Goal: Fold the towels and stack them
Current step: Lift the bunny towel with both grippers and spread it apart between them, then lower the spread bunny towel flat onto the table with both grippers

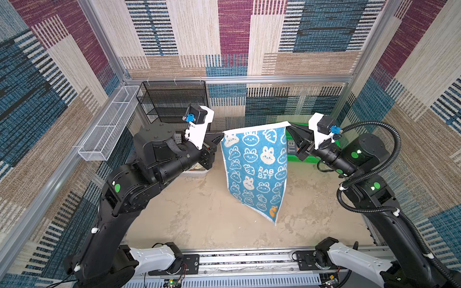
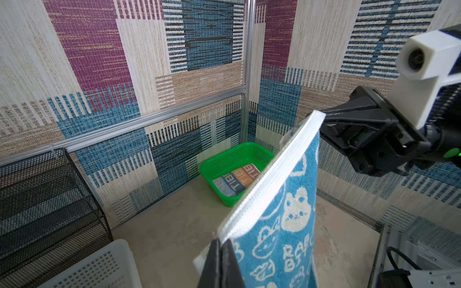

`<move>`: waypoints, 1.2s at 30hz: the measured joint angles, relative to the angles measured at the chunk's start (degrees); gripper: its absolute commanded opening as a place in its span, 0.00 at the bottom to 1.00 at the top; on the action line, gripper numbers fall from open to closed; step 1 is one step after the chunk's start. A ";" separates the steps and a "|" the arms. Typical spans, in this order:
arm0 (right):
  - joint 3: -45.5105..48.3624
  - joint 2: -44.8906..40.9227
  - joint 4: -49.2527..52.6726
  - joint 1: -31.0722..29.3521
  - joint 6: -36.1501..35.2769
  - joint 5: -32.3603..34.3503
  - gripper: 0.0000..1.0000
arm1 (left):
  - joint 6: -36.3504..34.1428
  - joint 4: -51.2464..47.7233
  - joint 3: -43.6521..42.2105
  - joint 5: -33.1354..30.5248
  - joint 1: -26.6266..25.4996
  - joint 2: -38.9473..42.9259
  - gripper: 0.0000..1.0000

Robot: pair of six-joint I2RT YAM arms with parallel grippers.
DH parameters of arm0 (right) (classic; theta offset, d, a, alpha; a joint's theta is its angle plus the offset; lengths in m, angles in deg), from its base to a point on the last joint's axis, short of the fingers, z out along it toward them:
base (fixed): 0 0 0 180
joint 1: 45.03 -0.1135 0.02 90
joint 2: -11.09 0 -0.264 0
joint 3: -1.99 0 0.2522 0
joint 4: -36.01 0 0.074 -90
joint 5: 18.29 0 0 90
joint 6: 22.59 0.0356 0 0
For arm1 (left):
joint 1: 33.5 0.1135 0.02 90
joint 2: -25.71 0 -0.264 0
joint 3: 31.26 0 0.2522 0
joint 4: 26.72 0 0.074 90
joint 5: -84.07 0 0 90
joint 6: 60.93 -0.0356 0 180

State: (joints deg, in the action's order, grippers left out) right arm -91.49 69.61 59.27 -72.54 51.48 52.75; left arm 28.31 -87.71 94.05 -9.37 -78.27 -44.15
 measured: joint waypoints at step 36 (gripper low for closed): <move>7.78 36.70 -16.17 3.69 1.05 23.67 0.00 | 2.25 12.02 -8.57 -23.74 11.04 -31.80 0.00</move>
State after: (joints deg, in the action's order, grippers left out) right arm -83.71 106.31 43.10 -68.85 52.53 76.42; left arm 30.56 -75.68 85.48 -33.11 -67.23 -75.95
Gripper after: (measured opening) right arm 0.054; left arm 0.060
